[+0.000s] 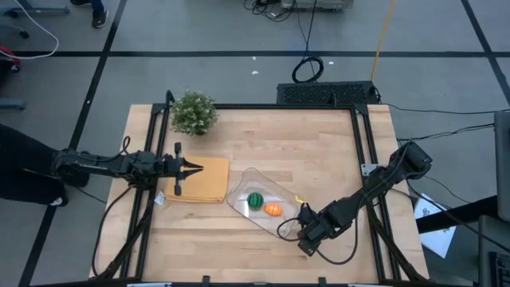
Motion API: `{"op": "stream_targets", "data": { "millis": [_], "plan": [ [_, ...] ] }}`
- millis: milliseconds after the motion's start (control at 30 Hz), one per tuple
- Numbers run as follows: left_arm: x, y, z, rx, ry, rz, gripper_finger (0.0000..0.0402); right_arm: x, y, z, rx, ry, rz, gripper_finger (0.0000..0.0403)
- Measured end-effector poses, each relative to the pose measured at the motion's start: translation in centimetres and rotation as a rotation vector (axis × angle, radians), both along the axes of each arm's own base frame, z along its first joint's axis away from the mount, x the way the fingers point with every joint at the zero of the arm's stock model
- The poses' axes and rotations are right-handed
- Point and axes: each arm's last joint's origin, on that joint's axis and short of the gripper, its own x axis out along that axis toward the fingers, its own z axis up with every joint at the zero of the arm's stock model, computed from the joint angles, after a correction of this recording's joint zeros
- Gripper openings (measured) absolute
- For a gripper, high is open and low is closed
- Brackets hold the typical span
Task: Pick and placing Produce into tupperware
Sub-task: Put the purple eggplant into the transparent bin
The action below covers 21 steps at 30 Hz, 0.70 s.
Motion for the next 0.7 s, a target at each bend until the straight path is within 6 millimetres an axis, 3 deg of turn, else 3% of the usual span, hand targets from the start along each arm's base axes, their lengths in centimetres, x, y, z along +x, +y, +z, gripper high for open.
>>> {"op": "stream_targets", "data": {
  "millis": [700],
  "plan": [
    [0.0, 0.0, 0.0, 0.000, 0.001, 0.000, 0.0033, -0.9, -0.5, -2.7, 0.024, -0.004, -0.054, 0.0290]
  ]
}}
